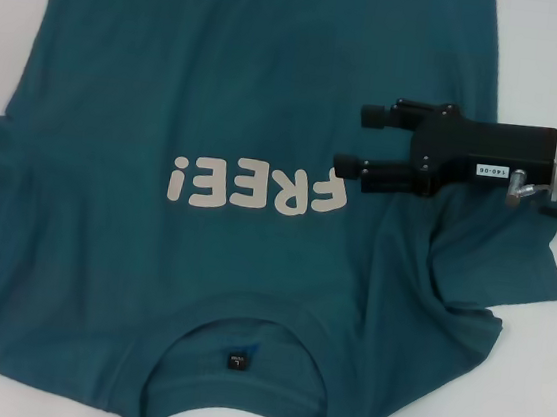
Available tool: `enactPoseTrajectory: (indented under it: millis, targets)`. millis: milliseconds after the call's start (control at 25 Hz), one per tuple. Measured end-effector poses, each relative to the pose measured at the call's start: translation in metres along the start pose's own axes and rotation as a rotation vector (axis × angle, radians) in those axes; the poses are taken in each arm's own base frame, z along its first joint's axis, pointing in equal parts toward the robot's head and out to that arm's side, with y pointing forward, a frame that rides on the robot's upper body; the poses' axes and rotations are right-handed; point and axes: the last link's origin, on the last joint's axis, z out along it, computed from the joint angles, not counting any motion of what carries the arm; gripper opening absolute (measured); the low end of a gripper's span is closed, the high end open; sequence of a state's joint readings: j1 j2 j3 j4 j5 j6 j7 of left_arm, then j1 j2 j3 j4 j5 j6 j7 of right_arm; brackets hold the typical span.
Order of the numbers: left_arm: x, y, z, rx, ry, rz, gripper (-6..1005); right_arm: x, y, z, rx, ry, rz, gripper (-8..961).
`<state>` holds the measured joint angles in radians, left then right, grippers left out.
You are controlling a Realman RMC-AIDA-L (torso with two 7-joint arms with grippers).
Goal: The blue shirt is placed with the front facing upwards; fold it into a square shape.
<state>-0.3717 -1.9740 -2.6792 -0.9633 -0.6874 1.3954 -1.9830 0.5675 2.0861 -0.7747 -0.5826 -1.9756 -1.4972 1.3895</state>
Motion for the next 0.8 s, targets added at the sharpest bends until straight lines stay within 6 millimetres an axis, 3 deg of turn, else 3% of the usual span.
enactPoseTrajectory:
  millis: [800]
  targets:
    - [0.0042,-0.0033,-0.0075,0.014,0.025,-0.01,4,0.0004,-0.0012,0.0001,0.008,0.002,0.001,924]
